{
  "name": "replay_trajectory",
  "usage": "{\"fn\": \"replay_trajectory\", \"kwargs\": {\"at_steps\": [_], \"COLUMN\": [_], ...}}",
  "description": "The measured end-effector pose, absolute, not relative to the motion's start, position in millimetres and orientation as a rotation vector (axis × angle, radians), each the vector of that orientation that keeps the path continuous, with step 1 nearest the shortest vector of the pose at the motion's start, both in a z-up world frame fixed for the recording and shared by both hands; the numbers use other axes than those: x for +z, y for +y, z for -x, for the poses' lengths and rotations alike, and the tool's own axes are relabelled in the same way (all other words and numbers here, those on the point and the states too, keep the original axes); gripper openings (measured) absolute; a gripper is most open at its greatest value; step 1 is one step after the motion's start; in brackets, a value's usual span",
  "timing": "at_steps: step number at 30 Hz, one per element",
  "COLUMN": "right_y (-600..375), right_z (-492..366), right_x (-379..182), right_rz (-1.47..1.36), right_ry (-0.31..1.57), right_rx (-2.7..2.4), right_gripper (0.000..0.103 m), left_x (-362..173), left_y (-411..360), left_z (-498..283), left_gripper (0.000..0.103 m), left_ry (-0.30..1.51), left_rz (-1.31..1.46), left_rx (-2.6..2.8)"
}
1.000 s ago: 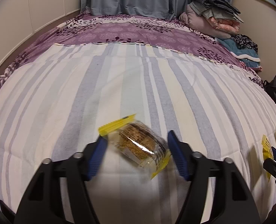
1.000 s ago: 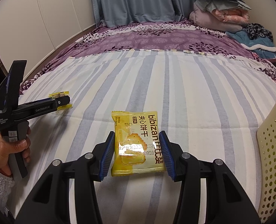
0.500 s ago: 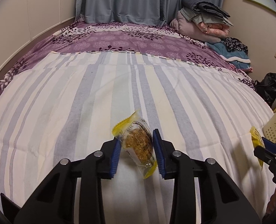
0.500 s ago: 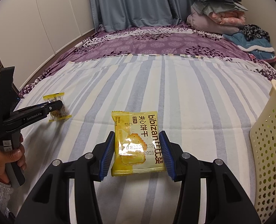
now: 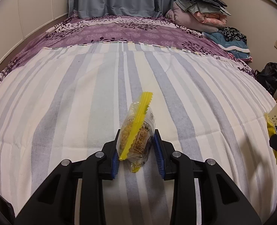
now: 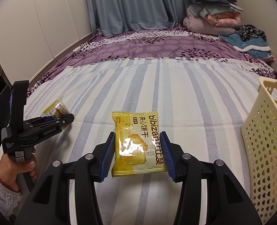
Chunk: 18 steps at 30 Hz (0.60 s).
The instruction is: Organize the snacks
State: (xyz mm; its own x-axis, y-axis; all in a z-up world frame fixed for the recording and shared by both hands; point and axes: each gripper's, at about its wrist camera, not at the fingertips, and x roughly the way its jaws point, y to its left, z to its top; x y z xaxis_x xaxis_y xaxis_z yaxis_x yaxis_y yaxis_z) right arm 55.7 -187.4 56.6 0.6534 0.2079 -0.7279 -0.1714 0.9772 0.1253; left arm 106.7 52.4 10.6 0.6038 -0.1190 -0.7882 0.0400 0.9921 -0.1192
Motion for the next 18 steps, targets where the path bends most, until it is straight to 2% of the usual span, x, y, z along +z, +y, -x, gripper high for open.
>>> {"fn": "replay_trajectory", "kwargs": {"at_steps": [2, 18], "right_y": [-189.8, -196.7], "right_z": [-56.0, -20.9], "right_x": [56.7, 92.9], "right_rz": [-0.053, -0.067], "right_ry": [0.831, 0.734], "right_rx": [0.211, 0.223], "right_gripper": [0.048, 0.048], "left_x": [13.4, 76.3], "left_y": [53.3, 37.1], "left_z": [-106.1, -57.4], "left_gripper": [0.026, 0.026], "left_ry": [0.916, 0.813], "left_rz": [0.096, 0.035], "left_rx": [-0.095, -0.127]}}
